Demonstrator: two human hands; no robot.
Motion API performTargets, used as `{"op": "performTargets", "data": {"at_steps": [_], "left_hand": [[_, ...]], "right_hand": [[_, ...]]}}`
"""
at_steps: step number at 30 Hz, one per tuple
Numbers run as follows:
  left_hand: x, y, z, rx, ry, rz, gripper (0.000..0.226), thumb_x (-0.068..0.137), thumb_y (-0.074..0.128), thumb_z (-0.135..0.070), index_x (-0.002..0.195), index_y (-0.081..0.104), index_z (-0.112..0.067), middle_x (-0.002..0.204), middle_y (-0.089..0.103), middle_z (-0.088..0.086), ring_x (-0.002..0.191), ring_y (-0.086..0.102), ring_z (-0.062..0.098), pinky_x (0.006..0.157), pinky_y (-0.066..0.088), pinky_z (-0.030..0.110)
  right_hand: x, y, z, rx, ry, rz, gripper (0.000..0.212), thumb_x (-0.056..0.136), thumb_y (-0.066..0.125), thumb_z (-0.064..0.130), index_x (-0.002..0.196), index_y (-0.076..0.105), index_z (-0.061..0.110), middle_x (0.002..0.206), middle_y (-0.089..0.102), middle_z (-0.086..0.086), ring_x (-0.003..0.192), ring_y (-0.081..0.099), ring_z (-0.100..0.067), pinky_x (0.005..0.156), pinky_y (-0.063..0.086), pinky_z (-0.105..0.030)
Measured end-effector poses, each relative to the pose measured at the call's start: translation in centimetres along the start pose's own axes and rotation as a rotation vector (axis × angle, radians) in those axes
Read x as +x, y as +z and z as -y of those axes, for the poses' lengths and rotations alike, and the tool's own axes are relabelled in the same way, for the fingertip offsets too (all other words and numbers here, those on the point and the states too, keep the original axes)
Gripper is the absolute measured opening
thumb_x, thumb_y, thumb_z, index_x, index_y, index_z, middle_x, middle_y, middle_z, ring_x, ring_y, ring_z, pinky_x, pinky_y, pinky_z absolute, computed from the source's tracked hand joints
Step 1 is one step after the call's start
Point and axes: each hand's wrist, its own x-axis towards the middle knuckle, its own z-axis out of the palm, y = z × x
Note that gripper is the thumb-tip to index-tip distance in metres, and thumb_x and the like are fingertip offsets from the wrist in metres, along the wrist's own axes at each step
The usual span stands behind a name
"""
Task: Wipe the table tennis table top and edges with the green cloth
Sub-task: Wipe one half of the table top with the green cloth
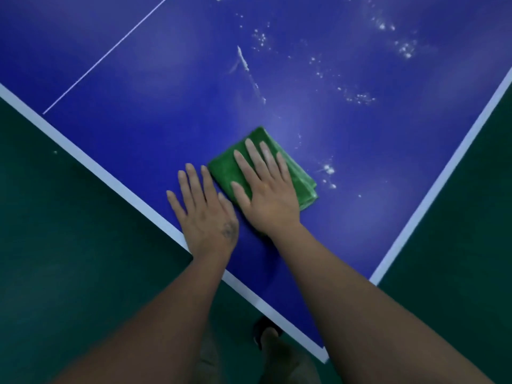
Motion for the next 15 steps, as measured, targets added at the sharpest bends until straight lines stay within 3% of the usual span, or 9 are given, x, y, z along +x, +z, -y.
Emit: {"op": "performTargets", "data": {"at_steps": [5, 9, 15], "left_hand": [[-0.1, 0.6, 0.0, -0.012, -0.045, -0.006, 0.069, 0.107, 0.029, -0.037, 0.172, 0.020, -0.016, 0.182, 0.007, 0.006, 0.169, 0.002, 0.024, 0.135, 0.007, 0.059], [-0.1, 0.8, -0.2, -0.020, -0.036, -0.040, 0.068, 0.107, 0.031, -0.036, 0.171, 0.024, -0.014, 0.181, 0.011, 0.008, 0.169, 0.004, 0.025, 0.135, 0.007, 0.059], [-0.2, 0.3, -0.3, -0.040, -0.033, -0.052, 0.069, 0.106, 0.034, -0.034, 0.171, 0.026, -0.013, 0.181, 0.013, 0.009, 0.169, 0.005, 0.025, 0.135, 0.007, 0.059]], "right_hand": [[-3.7, -2.6, -7.7, -0.023, -0.079, 0.049, 0.064, 0.110, 0.049, 0.051, 0.168, 0.039, 0.027, 0.179, 0.026, 0.001, 0.168, 0.018, -0.024, 0.134, 0.019, -0.053], [0.9, -3.3, -11.0, -0.039, -0.140, 0.076, 0.064, 0.109, 0.048, 0.052, 0.167, 0.041, 0.026, 0.178, 0.028, 0.000, 0.167, 0.021, -0.026, 0.134, 0.018, -0.052], [8.3, -3.5, -12.1, -0.060, -0.057, 0.104, 0.067, 0.111, 0.035, 0.058, 0.171, 0.031, 0.031, 0.181, 0.018, 0.005, 0.169, 0.011, -0.022, 0.136, 0.008, -0.048]]}}
